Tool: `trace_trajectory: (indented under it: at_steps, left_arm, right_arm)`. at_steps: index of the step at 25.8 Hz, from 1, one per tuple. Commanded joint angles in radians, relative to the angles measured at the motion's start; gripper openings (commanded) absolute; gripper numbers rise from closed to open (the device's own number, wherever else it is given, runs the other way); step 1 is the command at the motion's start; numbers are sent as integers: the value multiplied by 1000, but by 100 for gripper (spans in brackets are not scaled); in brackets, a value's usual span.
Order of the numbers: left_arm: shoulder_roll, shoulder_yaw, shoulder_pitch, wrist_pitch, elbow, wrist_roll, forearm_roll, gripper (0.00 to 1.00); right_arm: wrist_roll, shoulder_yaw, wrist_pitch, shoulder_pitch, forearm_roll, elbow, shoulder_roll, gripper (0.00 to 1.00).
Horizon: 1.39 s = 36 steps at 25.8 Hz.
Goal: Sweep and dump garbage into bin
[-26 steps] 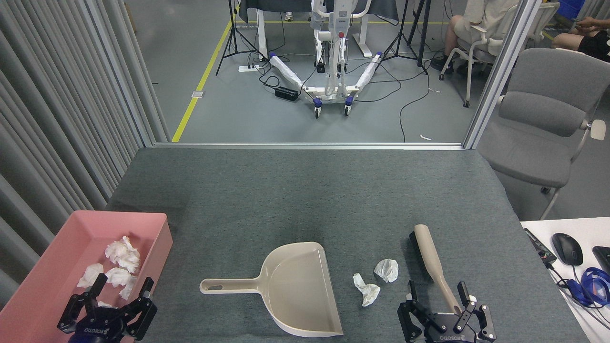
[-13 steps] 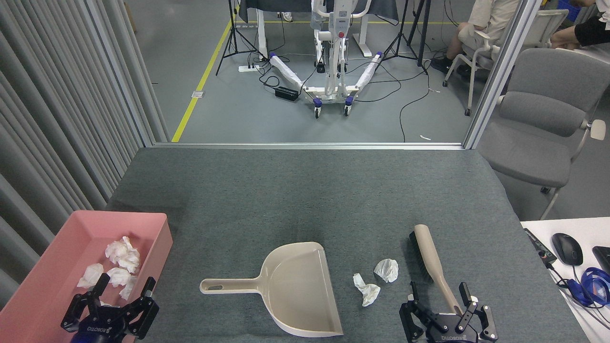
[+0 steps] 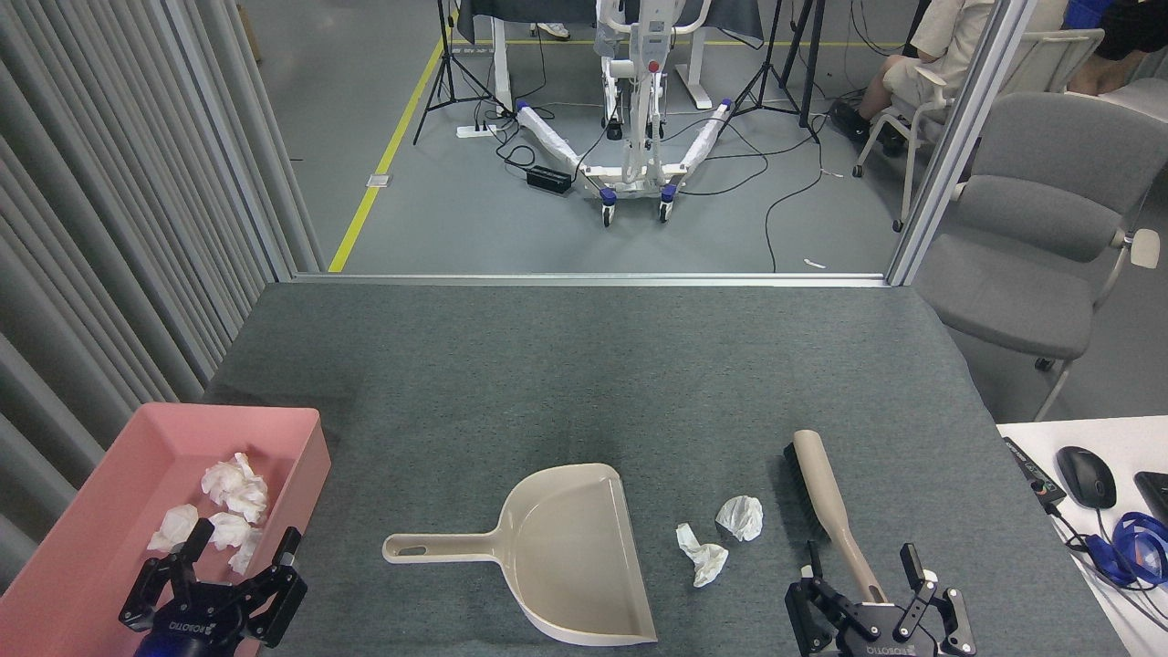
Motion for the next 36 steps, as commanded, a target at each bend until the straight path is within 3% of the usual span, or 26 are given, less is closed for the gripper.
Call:
trace_trajectory:
  at_steps: [1,10,14,36]
  left_arm:
    - [0,1,-1,1,-6,0,0,100]
    - [-3,0,-2,1,-27,0,0,100]
    - [-5,0,-2,1,-24,0,0,100]
    - [-31,-2,-31,0,-40,-25,2,100]
  right_arm:
    - [-35,-30,-17,7,-9,20,-6,98]
    - [-59,-61,-40,7,-54,111,-17,98]
    - [-64,-61,-55,2,-138,135,-50,98]
    - [-92,-53,-49,-35,-141,253,-41,98]
